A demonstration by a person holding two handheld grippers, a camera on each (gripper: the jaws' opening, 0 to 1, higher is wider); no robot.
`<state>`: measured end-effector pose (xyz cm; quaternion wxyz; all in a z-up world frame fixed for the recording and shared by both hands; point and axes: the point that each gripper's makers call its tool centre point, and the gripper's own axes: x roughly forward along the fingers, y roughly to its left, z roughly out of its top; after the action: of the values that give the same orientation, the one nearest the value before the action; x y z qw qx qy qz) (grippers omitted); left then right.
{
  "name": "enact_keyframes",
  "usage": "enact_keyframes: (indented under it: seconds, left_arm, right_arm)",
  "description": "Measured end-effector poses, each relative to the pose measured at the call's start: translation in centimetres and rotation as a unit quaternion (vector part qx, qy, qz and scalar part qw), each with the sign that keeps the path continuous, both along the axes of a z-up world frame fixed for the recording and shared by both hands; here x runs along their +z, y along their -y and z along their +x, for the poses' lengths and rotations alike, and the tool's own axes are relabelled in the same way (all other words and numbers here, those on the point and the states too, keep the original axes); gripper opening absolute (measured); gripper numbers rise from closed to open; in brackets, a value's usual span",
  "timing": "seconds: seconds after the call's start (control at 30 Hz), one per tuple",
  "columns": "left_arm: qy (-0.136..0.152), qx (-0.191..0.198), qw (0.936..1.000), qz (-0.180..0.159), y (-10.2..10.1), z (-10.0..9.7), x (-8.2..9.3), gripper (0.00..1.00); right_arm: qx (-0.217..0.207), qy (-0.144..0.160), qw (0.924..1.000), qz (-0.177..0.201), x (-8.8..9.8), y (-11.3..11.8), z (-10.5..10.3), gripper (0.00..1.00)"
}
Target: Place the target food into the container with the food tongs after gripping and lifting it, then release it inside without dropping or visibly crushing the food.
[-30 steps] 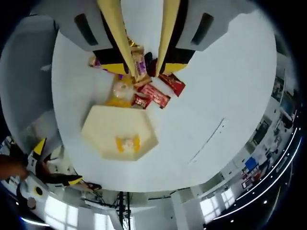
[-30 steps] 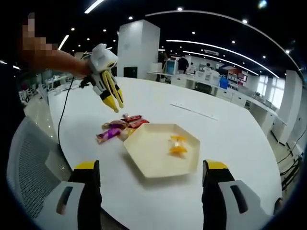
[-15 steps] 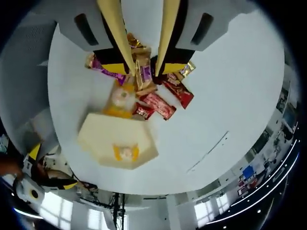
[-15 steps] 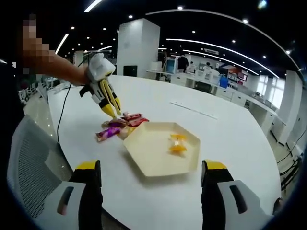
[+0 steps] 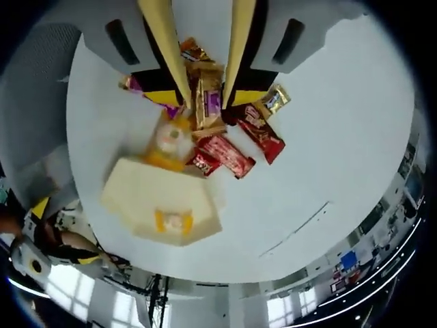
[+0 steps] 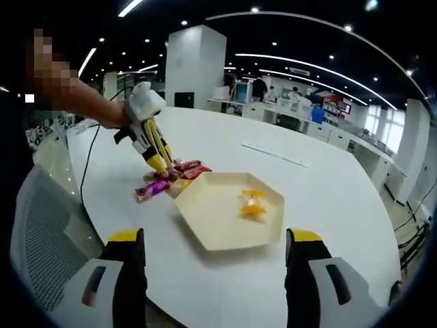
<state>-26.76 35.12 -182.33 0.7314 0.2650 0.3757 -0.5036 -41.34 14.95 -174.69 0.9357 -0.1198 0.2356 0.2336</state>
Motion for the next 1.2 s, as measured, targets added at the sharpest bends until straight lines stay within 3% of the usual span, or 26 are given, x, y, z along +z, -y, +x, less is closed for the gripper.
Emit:
enact_keyframes:
  seconds: [0.3, 0.53, 0.73, 0.8, 1.2]
  left_arm:
    - [0.014, 0.005, 0.9999, 0.001, -0.56, 0.92, -0.01, 0.20]
    - [0.030, -0.018, 0.9993, 0.013, 0.16, 0.19, -0.25, 0.17]
    - [0.021, -0.010, 0.9997, 0.011, 0.03, 0.08, -0.19, 0.15]
    - [0.035, -0.020, 0.9990, 0.019, 0.02, 0.19, -0.21, 0.15]
    - [0.032, -0.019, 0.9991, 0.021, -0.33, 0.30, 0.39, 0.15]
  right_arm:
    - [0.002, -0.006, 1.0000, -0.005, -0.27, -0.08, -0.08, 0.82]
    - [0.001, -0.006, 1.0000, -0.005, -0.24, -0.01, -0.03, 0.82]
    - [0.001, -0.004, 1.0000, -0.003, -0.18, -0.01, 0.01, 0.82]
    - [0.001, -0.004, 1.0000, -0.004, -0.20, -0.01, 0.01, 0.81]
    - [0.002, -0.002, 1.0000, -0.002, -0.07, -0.05, 0.00, 0.81]
